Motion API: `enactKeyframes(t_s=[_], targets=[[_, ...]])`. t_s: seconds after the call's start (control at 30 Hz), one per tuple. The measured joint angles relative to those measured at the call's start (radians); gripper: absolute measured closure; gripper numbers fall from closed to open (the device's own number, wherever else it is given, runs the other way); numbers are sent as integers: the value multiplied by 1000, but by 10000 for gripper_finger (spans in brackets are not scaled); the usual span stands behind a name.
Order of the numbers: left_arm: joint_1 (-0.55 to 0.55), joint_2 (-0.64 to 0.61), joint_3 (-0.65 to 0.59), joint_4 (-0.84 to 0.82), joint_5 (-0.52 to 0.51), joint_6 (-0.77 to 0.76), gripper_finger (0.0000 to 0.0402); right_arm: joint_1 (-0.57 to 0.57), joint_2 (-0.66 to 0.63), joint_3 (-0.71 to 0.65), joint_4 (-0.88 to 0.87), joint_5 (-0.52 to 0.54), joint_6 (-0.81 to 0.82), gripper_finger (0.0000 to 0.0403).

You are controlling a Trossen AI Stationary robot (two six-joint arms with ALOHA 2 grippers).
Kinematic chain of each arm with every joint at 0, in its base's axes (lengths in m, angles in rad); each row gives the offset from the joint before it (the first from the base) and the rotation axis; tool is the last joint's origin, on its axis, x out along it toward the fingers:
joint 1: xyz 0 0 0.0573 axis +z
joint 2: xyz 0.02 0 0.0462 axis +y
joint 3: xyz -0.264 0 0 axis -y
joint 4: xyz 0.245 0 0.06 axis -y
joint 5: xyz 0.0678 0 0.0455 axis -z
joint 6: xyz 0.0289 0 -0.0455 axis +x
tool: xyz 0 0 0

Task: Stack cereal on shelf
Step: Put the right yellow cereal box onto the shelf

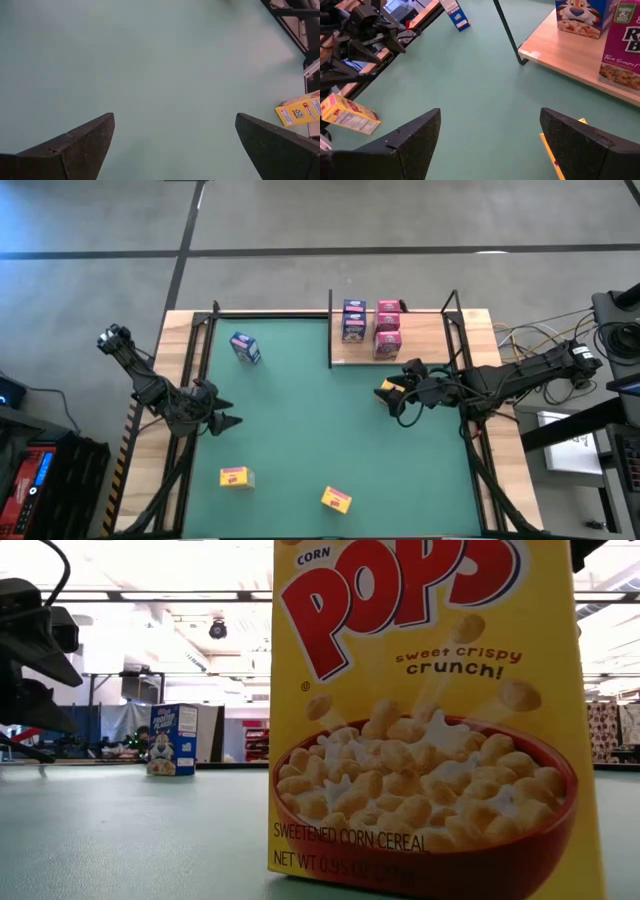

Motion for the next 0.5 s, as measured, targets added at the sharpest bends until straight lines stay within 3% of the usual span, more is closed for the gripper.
enactKeyframes(t_s=[0.2, 0.33, 0.4, 0.5], targets=[[0, 0, 0, 6, -10, 39, 3, 0, 3, -1, 0, 0, -28, 74], [0, 0, -8, 121, -80, 82, 3, 0, 6, -1, -3, 0, -28, 74], [-3, 0, -9, 258, -64, 203, 3, 0, 6, -1, -3, 0, -29, 74], [-5, 6, -17, 558, 14, 505, 3, 0, 6, -1, -3, 0, -43, 74]])
